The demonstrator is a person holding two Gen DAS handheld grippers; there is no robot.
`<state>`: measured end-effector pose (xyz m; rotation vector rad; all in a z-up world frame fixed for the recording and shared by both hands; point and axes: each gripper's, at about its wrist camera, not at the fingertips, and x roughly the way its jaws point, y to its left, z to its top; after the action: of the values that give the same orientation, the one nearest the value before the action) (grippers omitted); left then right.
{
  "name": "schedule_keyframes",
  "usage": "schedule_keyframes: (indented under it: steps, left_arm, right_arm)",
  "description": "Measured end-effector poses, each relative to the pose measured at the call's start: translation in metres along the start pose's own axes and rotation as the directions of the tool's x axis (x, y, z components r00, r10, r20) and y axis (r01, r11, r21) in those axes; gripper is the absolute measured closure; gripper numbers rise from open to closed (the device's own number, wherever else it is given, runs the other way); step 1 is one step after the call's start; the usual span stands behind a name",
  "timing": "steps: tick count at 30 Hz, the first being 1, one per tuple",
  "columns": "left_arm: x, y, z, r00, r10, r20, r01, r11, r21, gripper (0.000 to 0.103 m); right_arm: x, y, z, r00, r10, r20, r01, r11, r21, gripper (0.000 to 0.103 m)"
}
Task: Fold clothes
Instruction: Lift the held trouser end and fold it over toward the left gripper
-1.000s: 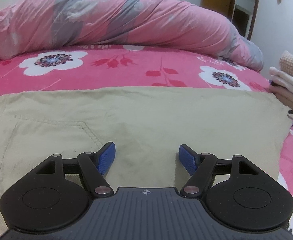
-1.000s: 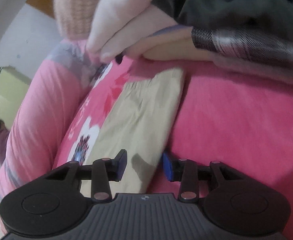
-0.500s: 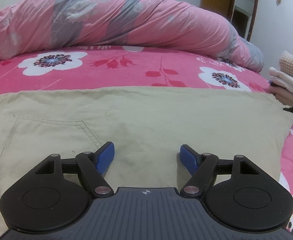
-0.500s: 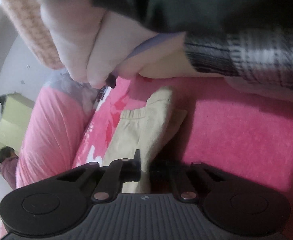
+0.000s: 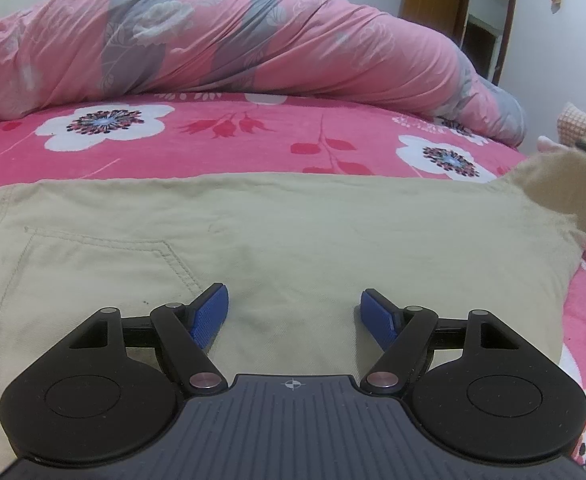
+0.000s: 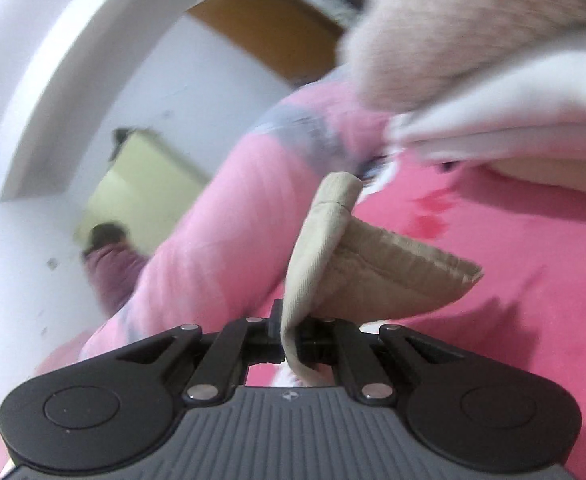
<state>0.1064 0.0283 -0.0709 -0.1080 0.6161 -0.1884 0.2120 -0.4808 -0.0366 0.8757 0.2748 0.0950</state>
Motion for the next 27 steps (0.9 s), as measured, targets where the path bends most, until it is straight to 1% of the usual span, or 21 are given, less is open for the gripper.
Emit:
schedule_keyframes:
  steps: [4,8,12,15,20,24,27]
  left_arm:
    - [-0.001,0.002,-0.001,1.000,-0.006,0.005,0.006,1.000,-0.005,0.029]
    - [-0.001,0.005,-0.002,1.000,-0.021,0.015,0.021,1.000,-0.019,0.029]
    - [-0.002,0.008,-0.002,0.999,-0.039,0.022,0.040,0.999,-0.033,0.028]
    - [-0.002,0.010,-0.003,0.998,-0.052,0.025,0.053,0.998,-0.040,0.028]
    - [-0.003,0.014,-0.003,0.997,-0.077,0.031,0.079,0.995,-0.063,0.028]
    - [-0.005,0.019,-0.001,0.995,-0.097,0.038,0.100,0.991,-0.089,0.029]
    - [-0.015,0.025,0.002,0.993,-0.105,0.054,0.110,0.987,-0.115,0.031]
  right_arm:
    - [-0.001,0.049,-0.016,0.994,0.100,-0.054,-0.103,0.993,-0.064,0.099]
    - [-0.001,0.094,-0.036,0.977,0.176,-0.120,-0.188,0.977,-0.104,0.099]
    - [-0.001,0.134,-0.060,0.951,0.254,-0.179,-0.276,0.955,-0.110,0.099]
    - [0.001,0.157,-0.077,0.929,0.300,-0.216,-0.323,0.943,-0.081,0.099]
    - [-0.001,0.190,-0.107,0.887,0.375,-0.269,-0.395,0.918,-0.021,0.099]
    - [0.003,0.214,-0.126,0.856,0.418,-0.304,-0.439,0.898,0.000,0.099]
    - [0.003,0.229,-0.141,0.845,0.420,-0.331,-0.450,0.893,-0.016,0.099]
